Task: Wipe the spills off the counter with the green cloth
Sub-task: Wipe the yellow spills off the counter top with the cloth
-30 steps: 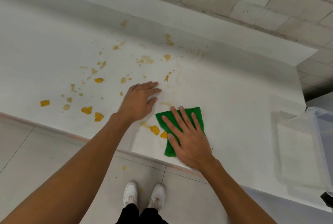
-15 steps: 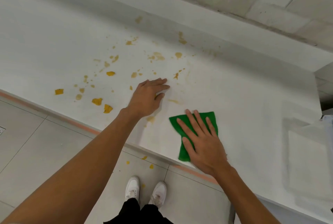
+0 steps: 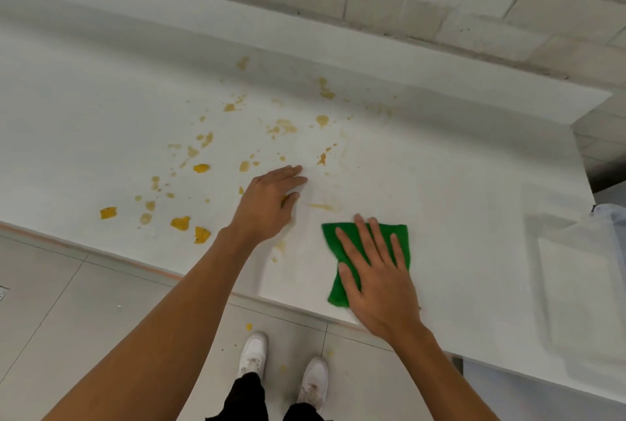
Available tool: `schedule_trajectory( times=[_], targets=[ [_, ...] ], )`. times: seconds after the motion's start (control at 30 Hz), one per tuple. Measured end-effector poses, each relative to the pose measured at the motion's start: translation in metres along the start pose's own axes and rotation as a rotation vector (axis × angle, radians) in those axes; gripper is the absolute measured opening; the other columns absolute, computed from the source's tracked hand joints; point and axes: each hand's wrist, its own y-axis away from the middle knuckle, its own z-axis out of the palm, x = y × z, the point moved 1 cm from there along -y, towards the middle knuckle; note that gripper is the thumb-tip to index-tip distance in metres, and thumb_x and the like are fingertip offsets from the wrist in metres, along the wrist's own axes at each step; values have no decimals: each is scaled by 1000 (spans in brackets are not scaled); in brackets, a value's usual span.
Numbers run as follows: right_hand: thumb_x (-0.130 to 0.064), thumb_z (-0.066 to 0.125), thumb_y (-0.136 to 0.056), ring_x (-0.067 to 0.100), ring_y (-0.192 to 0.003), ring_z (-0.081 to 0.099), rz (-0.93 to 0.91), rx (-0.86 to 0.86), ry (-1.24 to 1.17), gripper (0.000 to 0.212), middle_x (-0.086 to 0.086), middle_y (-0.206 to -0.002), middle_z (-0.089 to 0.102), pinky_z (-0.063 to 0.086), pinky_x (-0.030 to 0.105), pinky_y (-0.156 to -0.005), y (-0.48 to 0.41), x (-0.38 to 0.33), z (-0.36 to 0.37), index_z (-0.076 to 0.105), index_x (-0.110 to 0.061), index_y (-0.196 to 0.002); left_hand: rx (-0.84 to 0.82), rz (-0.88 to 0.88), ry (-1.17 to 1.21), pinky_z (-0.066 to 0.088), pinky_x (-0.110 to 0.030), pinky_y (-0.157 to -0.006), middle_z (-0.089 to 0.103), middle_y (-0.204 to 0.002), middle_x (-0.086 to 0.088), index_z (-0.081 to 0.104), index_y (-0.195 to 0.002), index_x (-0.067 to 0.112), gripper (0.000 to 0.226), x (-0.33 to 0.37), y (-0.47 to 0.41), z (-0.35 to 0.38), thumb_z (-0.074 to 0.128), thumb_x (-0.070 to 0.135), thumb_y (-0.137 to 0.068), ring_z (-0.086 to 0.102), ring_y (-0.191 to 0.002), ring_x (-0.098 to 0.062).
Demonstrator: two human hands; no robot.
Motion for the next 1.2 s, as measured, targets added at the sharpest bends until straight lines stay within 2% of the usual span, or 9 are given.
schedule_trajectory(
  times=[0.17, 0.3, 0.37, 0.43, 0.63, 0.73, 0.9, 1.1, 1.2],
  targets=[
    [-46, 24, -110, 28, -166, -4, 266, 61, -12, 62, 5, -179, 1, 11, 62, -131, -51, -44, 12, 20, -30, -170, 22, 56, -1, 48, -53, -110, 62, -147, -4, 70, -134, 14, 38, -2, -3, -2, 53, 15, -100, 56, -139, -23],
    [-46, 26, -113, 27, -166, -5, 185, 65, -5, 60, 4, -180, 1, 10, 60, -132, -42, -79, 17, 19, -30, -170, 28, 93, 17, 47, -51, -110, 64, -145, -2, 70, -133, 14, 36, -10, -10, -4, 54, 18, -100, 58, -136, -21],
    [-48, 28, -114, 23, -166, -5, 118, 44, 6, 60, 0, -180, -1, 11, 58, -132, -23, -77, 16, 15, -33, -170, 26, 92, 18, 45, -50, -112, 63, -146, -1, 70, -132, 15, 36, -11, -13, -6, 53, 20, -101, 56, -138, -22],
    [-52, 26, -114, 20, -166, -7, 141, 26, 20, 61, -4, -180, -5, 11, 57, -133, -10, -64, 13, 10, -35, -170, 21, 104, 29, 43, -49, -114, 61, -148, 0, 70, -133, 15, 36, -14, -15, -8, 51, 21, -102, 54, -140, -21],
    [-51, 21, -110, 27, -166, -6, 508, 102, 23, 64, 3, -179, -3, 11, 62, -131, -56, -63, 19, 12, -32, -171, -11, 101, 22, 29, -42, -125, 52, -157, 6, 64, -142, 18, 41, -17, -12, -10, 46, 25, -105, 42, -149, -12],
    [-48, 24, -111, 29, -166, -5, 475, 111, 12, 63, 6, -179, -1, 9, 62, -131, -71, -94, 24, 14, -30, -171, -22, 90, 9, 26, -39, -127, 51, -158, 7, 63, -144, 19, 43, -15, -12, -11, 42, 27, -107, 40, -150, -10],
    [-50, 26, -114, 23, -166, -7, 287, 90, 4, 61, -2, -180, -3, 11, 58, -132, -29, -108, 22, 11, -35, -170, -38, 88, 9, 22, -35, -128, 50, -159, 8, 62, -144, 19, 44, -16, -11, -12, 39, 29, -108, 38, -151, -9],
    [-53, 25, -111, 28, -166, -5, 544, 122, 49, 64, 3, -180, -2, 13, 62, -130, -57, -85, 25, 10, -34, -170, -34, 60, 21, 15, -27, -128, 50, -158, 8, 63, -144, 19, 45, -13, -11, -16, 37, 30, -108, 38, -150, -8],
    [-52, 26, -111, 31, -166, -1, 532, 131, 50, 65, 7, -179, 2, 12, 63, -130, -83, -106, 31, 13, -30, -171, -51, 50, 29, 14, -27, -128, 50, -159, 8, 62, -144, 20, 46, -13, -11, -16, 34, 30, -109, 37, -151, -7]
  ],
)
